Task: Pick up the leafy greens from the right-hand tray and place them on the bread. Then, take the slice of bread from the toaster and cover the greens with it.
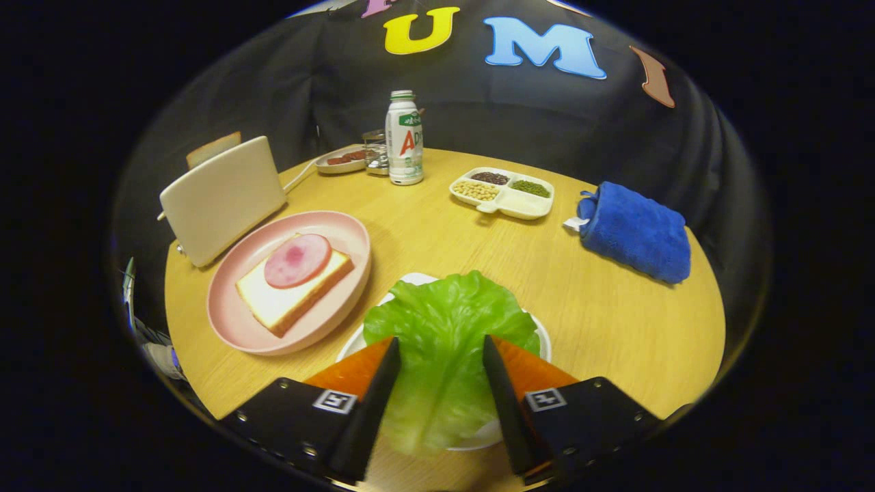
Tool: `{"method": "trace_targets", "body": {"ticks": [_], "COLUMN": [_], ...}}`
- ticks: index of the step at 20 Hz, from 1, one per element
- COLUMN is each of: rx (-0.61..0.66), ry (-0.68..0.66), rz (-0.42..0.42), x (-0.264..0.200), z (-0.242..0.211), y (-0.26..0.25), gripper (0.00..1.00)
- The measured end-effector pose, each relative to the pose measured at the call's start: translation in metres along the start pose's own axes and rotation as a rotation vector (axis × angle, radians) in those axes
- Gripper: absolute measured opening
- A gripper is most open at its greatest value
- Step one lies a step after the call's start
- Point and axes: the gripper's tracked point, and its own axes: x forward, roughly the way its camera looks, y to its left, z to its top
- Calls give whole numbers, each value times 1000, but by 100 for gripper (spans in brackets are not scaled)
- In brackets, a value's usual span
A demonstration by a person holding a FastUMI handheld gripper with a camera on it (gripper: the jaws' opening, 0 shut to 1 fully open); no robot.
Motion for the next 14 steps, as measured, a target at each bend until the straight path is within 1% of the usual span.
{"method": "trace_targets", "body": {"ticks": [1,2,3,4,5,7,9,11,12,14], "rx": [-10,-18,-2,61,93,89,52,17,17,57], "ry": [8,8,-14,-33,-55,-58,-67,-107,-123,-155], "rz": [-6,-5,22,19,28,28,-13,-33,-33,-4], "x": [1,2,3,6,5,5,3,-2,-7,-17], "z": [-3,-3,1,-3,1,-2,3,13,19,31], "y": [0,-1,4,2,3,2,1,6,9,18], "gripper": [67,67,67,38,9,9,9,8,9,8]}}
